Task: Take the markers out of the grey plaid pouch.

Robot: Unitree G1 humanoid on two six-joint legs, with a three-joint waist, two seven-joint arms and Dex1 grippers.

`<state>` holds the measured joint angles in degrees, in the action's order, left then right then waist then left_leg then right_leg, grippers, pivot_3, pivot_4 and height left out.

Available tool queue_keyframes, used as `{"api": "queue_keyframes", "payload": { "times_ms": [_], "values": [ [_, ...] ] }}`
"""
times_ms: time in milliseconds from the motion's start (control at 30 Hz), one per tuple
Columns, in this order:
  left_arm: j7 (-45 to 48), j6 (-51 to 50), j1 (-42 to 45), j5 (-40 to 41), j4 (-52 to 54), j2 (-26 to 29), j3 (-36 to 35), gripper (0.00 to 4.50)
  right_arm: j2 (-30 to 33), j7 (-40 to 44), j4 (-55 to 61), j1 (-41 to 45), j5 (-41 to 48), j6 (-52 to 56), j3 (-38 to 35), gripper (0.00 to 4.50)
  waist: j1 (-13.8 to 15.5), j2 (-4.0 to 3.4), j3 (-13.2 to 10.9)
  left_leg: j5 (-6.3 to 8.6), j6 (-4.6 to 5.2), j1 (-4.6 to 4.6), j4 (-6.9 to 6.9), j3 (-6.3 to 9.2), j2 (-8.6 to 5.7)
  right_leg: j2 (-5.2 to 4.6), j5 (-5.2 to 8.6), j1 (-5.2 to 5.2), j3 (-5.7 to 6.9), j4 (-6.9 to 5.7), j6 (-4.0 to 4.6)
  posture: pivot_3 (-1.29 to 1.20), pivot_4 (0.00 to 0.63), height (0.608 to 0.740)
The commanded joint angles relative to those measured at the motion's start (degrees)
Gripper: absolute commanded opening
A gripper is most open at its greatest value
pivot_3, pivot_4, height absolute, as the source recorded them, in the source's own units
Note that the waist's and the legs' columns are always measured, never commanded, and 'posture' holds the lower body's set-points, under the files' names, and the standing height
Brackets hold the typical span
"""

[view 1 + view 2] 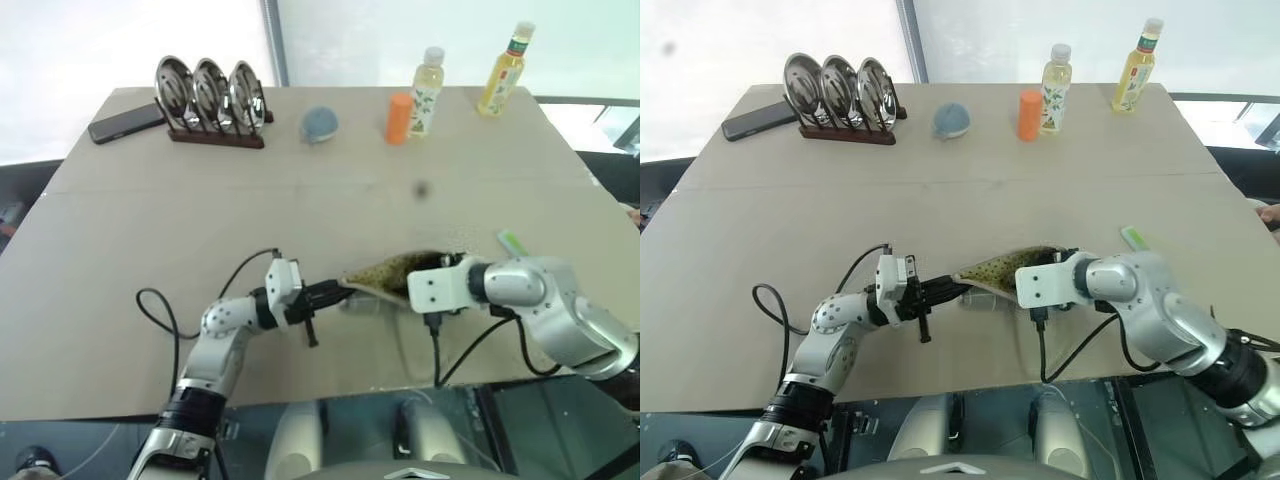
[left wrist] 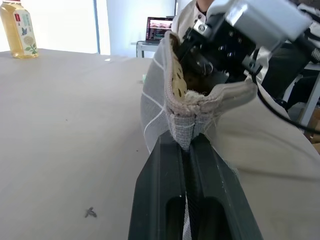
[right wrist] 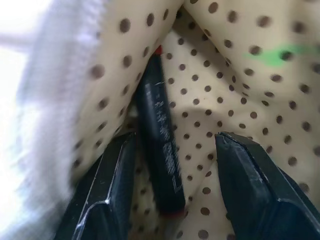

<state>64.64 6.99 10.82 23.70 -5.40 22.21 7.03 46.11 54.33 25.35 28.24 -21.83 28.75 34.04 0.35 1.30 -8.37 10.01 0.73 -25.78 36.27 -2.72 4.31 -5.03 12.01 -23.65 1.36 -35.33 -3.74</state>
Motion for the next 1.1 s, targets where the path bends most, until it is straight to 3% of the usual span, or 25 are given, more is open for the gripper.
{"api": "queue_keyframes", "payload": {
  "times_ms": [33,133,233,500,767,933,1100],
  "values": [
    [-1.95,-2.58,0.43,0.05,4.23,0.43,-0.52,0.0,-2.77,-2.11,-5.96,-0.06,-3.79,-2.76,1.82,2.3,-0.09,0.04,0.05,0.0,0.0,0.03,0.02,0.0,0.0,0.01,0.0,0.0,-0.01,-0.05,0.0,0.0,0.15,0.74],
    [-3.49,-5.09,0.62,0.42,6.56,0.75,-0.81,0.0,-2.22,0.63,-4.67,-1.48,-3.28,-3.14,0.17,1.39,-0.06,0.1,0.1,-0.01,-0.01,0.08,0.05,0.0,0.0,0.01,0.02,0.04,-0.02,-0.15,-0.04,0.0,0.15,0.74],
    [-5.48,-7.5,1.07,0.21,8.08,0.93,-1.23,0.0,-1.34,2.94,-0.86,-2.58,-0.43,-1.16,-4.19,0.18,0.23,0.1,0.1,0.02,-0.06,0.08,0.07,0.0,0.0,-0.01,0.08,0.04,-0.01,-0.19,-0.13,0.0,0.15,0.74],
    [-15.21,3.34,7.57,-14.16,-1.84,1.55,-0.92,0.0,-5.6,8.72,11.76,3.72,19.26,23.28,-24.51,0.17,0.5,0.02,0.02,-0.01,-0.01,0.01,0.07,0.02,-0.01,0.0,-0.01,-0.01,-0.01,-0.19,0.03,0.0,0.15,0.74],
    [-21.48,12.88,13.92,-23.06,-4.2,0.5,0.73,0.0,-13.7,4.27,14.16,4.81,35.39,44.06,-39.55,0.17,0.61,0.03,0.02,0.0,0.0,-0.2,0.01,0.01,-0.04,-0.04,-0.03,-0.05,0.01,-0.1,0.06,0.0,0.15,0.74],
    [-22.89,12.17,14.13,-23.48,-4.31,2.82,-1.22,0.0,-17.57,-2.33,14.27,8.83,39.13,57.88,-55.78,0.17,0.49,0.01,0.0,0.0,0.01,-0.18,0.01,0.02,-0.04,-0.03,-0.03,-0.05,0.02,-0.18,0.05,0.0,0.15,0.74],
    [-23.61,11.88,13.17,-23.86,-5.14,5.65,-2.11,0.0,-20.82,-7.59,9.61,15.01,40.81,63.51,-68.56,0.17,0.38,-0.03,0.0,0.0,0.0,-0.1,0.0,0.01,-0.02,-0.02,-0.02,-0.06,0.0,-0.24,0.05,0.0,0.15,0.74]
  ]
}}
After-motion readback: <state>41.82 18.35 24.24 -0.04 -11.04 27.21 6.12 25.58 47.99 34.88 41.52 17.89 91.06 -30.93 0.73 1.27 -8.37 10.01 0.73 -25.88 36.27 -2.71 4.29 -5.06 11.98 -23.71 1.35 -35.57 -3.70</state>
